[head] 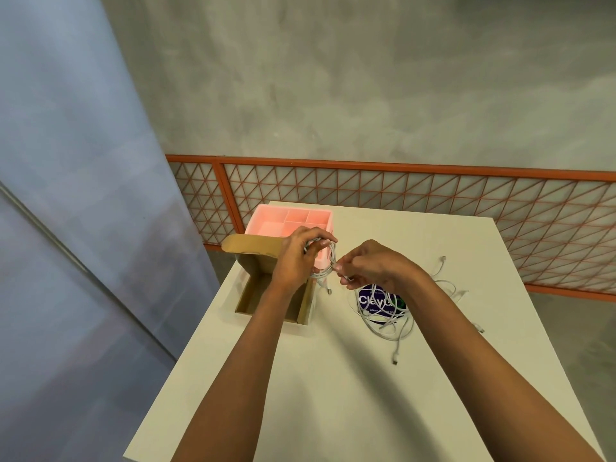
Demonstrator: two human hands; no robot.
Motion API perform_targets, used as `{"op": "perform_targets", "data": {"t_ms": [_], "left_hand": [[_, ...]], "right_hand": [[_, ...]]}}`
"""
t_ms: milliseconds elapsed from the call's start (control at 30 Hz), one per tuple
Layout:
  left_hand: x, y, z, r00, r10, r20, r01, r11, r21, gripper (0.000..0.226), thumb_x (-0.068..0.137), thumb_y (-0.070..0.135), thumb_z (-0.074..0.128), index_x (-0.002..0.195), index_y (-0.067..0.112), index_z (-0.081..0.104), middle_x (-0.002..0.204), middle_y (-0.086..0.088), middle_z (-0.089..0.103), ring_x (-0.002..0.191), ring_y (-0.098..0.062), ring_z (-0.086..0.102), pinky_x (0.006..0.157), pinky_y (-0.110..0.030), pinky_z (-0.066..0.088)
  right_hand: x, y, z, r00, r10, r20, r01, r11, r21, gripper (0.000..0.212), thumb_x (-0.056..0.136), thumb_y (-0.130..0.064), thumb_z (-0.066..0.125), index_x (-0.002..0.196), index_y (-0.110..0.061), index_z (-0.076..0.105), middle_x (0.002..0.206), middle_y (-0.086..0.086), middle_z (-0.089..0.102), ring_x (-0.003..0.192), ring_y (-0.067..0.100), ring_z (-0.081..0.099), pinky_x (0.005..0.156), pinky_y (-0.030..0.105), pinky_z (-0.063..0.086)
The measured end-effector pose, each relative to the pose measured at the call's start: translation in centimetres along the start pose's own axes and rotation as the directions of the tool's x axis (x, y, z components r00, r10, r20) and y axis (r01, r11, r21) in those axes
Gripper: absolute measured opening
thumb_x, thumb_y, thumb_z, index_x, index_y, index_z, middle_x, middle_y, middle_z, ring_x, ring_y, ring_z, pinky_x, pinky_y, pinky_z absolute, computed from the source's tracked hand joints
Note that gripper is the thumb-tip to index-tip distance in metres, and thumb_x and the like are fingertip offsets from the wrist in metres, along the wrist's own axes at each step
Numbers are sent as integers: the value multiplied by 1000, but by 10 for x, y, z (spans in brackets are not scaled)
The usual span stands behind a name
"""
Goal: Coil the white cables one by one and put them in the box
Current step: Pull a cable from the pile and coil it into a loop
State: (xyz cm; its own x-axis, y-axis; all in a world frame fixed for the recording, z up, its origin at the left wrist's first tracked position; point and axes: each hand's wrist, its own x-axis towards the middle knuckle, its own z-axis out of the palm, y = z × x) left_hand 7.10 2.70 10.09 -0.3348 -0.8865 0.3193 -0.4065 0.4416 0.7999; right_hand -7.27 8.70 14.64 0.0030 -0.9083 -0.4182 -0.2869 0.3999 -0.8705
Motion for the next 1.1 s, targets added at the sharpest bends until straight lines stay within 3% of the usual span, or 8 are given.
{"op": "perform_targets", "data": {"t_ms": [133, 300, 467, 600, 667, 800, 933, 1100], "left_hand": [[-4, -6, -3, 1000, -30, 7, 30, 993, -112, 14, 91, 9, 58, 95, 16, 70, 102, 3, 63, 98, -8, 56, 82, -20, 46], [-5, -11, -20, 992, -53, 112, 87, 940, -331, 14, 90, 12, 58, 99, 15, 68, 105, 1, 64, 98, -14, 57, 75, -20, 49], [-7, -7, -18, 989, -67, 128, 106, 937, -332, 14, 91, 11, 59, 100, 14, 70, 109, -5, 62, 103, -22, 57, 61, -22, 54], [-7, 1, -10, 994, -59, 90, 80, 966, -246, 14, 90, 10, 60, 95, 18, 70, 106, -1, 62, 102, -17, 56, 78, -30, 51], [-5, 5, -8, 997, -42, 57, 53, 975, -216, 14, 90, 9, 60, 92, 18, 71, 103, -1, 62, 102, -16, 56, 86, -33, 48], [-4, 17, -5, 1000, -15, 16, 17, 989, -147, 14, 90, 10, 61, 93, 19, 70, 105, -3, 61, 103, -14, 55, 83, -14, 45], [-5, 24, -1, 1000, -2, -12, 0, 982, -191, 14, 89, 10, 61, 93, 18, 71, 106, -7, 60, 99, -13, 57, 63, -11, 51], [-8, 19, 8, 1000, -12, -11, 10, 980, -200, 14, 89, 8, 61, 92, 18, 72, 106, -5, 61, 98, -6, 55, 71, -6, 47]], "right_hand": [[-4, 1, -2, 995, -102, 10, 102, 984, -147, 17, 89, -8, 63, 104, -1, 68, 78, 2, 60, 73, 15, 55, 69, 23, 44], [-13, 7, -12, 969, -237, 71, 246, 951, -188, 8, 88, -13, 65, 93, -14, 71, 95, 7, 65, 85, 16, 51, 78, 27, 43], [-13, 21, -19, 967, -240, 89, 253, 947, -199, 10, 87, -14, 67, 95, -13, 73, 84, 5, 65, 69, 10, 52, 66, 21, 44], [-6, 35, -18, 976, -217, -21, 213, 970, -119, 10, 84, -5, 69, 92, -8, 74, 80, 8, 70, 72, 16, 66, 71, 20, 54], [-4, 39, -14, 972, -212, -98, 204, 975, -83, 11, 84, -13, 70, 92, -7, 75, 79, 8, 72, 79, 21, 70, 77, 23, 57], [-5, 39, -2, 956, -207, -209, 194, 978, -82, 37, 78, -46, 71, 89, -11, 76, 79, 5, 74, 75, 13, 72, 78, 22, 56], [5, 41, 8, 939, -161, -303, 178, 984, 29, 29, 80, -35, 74, 87, -7, 77, 77, 9, 75, 73, 17, 73, 82, 29, 58], [19, 43, 21, 942, -50, -333, 140, 958, 250, 14, 77, -11, 71, 85, 0, 75, 79, 16, 74, 74, 25, 73, 84, 39, 58]]}}
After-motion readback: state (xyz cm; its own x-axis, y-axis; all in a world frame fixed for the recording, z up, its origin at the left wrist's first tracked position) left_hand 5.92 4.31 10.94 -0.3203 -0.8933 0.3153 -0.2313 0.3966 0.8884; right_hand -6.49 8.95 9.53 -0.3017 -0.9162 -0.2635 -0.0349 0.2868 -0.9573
